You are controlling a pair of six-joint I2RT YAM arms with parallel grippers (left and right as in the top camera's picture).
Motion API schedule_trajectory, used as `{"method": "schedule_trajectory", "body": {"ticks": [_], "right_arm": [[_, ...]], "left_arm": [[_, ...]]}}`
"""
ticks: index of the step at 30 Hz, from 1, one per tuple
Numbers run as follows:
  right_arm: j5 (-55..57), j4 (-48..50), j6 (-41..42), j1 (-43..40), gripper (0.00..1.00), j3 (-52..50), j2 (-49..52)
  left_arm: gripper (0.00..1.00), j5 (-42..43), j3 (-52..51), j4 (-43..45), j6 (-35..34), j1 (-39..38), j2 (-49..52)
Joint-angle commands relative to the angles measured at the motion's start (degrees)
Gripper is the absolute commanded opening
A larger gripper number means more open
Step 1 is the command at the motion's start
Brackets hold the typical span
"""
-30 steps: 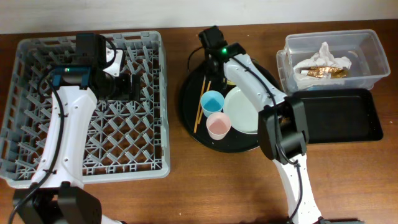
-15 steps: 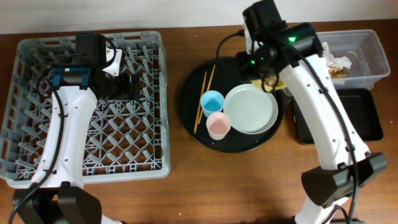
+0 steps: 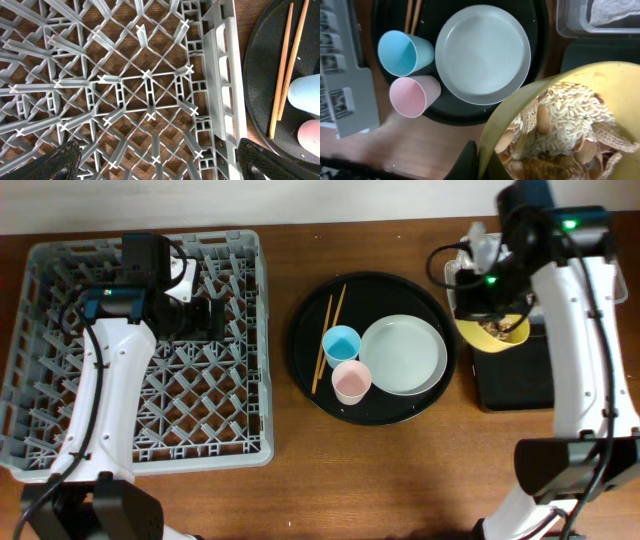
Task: Sort waste into correct bins and load items into the dishwasher rack
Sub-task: 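Tip the yellow bowl over the black tray to dump the scraps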
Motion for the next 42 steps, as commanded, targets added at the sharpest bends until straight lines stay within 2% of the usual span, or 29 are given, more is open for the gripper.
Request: {"method": "schedule_trajectory", "body": {"ticks": [1,3,11,17,24,26,31,42], "right_arm": [[-8.02,0.68,-6.93,-6.93,0.05,-2.54,-2.05],[-13.77,4.17,-10.71,-12.33,0.05,-7.98,-2.05],[-28.15,20.98,-18.16,-25.35,0.04,-29.44,-2.05],[-48.41,34.10,-21.05,-37.88,0.04,-44.17,-2.03],[-63.60,37.48,-31.50,-43.43,0.04,-46.90,-2.03],[-67.21,38.62,-32.20,-43.91,0.04,-46.90,-1.79],[-74.84,39.63,-32.11,-46.31,0.04,-47.08,2.19],[-74.82,38.45,-27.52,-52.76,0.04,-47.12,6.23]], "left_arm": [[0.99,-0.42,0.83,0.09,-0.33,0.35,0.11],[0.99,-0.42,0.83,0.07,-0.33,0.35,0.11],[0.99,-0.42,0.83,0.07,-0.33,0.35,0.11],[0.99,-0.42,0.83,0.07,-0.33,0.35,0.11],[0.99,-0.42,0.83,0.07,-0.33,0.35,0.11],[0.99,-0.42,0.83,0.07,-0.33,0.35,0.11],[0.99,-0.42,0.83,0.07,-0.33,0.35,0.11],[0.99,-0.42,0.83,0.07,-0.33,0.35,0.11]]}}
